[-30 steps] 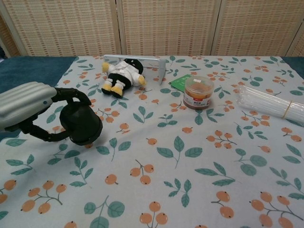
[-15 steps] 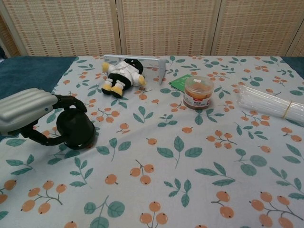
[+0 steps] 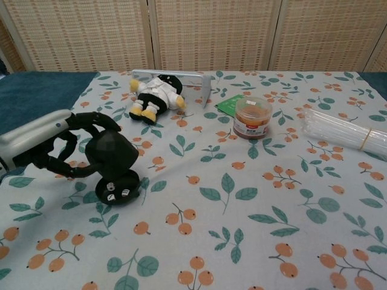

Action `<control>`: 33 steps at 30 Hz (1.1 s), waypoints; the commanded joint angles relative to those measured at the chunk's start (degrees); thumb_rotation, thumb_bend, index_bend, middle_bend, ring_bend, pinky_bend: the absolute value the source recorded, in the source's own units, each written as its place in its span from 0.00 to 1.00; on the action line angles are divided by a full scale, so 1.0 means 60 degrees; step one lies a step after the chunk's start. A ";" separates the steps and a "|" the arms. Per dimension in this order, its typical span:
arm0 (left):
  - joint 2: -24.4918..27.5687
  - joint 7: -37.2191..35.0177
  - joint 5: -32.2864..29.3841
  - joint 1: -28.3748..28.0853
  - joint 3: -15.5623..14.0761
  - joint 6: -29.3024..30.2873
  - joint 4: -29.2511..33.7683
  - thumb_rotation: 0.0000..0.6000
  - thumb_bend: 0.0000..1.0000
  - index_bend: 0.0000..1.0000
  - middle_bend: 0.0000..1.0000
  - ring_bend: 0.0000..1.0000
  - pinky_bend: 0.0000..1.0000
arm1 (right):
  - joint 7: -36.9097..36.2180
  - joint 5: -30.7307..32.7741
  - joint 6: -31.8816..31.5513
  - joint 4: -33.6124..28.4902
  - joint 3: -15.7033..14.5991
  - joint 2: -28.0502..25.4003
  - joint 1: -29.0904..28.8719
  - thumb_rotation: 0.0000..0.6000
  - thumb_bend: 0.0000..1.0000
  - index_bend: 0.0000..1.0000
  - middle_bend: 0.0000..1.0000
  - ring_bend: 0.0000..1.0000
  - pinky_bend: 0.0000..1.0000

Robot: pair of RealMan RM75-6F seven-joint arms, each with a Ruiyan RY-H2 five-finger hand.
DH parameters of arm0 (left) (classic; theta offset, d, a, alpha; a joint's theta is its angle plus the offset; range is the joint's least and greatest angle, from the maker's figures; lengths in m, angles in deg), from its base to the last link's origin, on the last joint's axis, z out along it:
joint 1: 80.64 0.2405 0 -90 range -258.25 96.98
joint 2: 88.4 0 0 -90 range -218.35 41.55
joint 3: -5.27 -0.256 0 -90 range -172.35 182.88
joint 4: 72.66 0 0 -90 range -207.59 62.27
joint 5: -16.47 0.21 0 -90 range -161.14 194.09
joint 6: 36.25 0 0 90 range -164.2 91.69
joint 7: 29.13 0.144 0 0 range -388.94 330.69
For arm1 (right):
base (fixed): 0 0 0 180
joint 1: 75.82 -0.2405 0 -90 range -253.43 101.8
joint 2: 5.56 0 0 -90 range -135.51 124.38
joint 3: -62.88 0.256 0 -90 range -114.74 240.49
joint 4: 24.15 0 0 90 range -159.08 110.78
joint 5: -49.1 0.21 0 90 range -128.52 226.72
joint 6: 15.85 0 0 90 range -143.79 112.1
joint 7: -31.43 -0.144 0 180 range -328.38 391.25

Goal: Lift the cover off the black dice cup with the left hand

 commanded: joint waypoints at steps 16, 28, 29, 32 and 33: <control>-0.0231 0.2452 -0.0767 0.0237 0.0226 -0.0633 -0.1994 1.00 0.73 0.64 0.71 0.57 0.52 | -0.0024 -0.0066 0.0010 -0.0017 -0.0034 -0.0024 -0.0001 1.00 0.25 0.00 0.00 0.00 0.00; -0.0218 0.3418 -0.0517 0.0274 -0.0176 -0.0898 -0.2423 1.00 0.55 0.31 0.40 0.31 0.35 | 0.0022 -0.0048 0.0008 -0.0019 -0.0024 -0.0004 0.0005 1.00 0.25 0.00 0.00 0.00 0.00; -0.0157 0.3420 -0.0540 0.0277 -0.0179 -0.0946 -0.2292 1.00 0.54 0.23 0.33 0.26 0.34 | 0.0023 -0.0045 0.0011 -0.0016 -0.0023 -0.0004 0.0004 1.00 0.25 0.00 0.00 0.00 0.00; 0.0034 0.3349 -0.0629 0.0299 -0.0123 -0.0985 -0.1813 1.00 0.50 0.04 0.13 0.09 0.32 | 0.0012 -0.0044 0.0012 -0.0017 -0.0023 -0.0011 0.0003 1.00 0.25 0.00 0.00 0.00 0.00; 0.0090 0.3290 -0.0648 0.0310 -0.0087 -0.0948 -0.1655 1.00 0.48 0.01 0.06 0.04 0.30 | 0.0009 -0.0049 0.0009 -0.0017 -0.0025 -0.0012 0.0004 1.00 0.25 0.00 0.00 0.00 0.00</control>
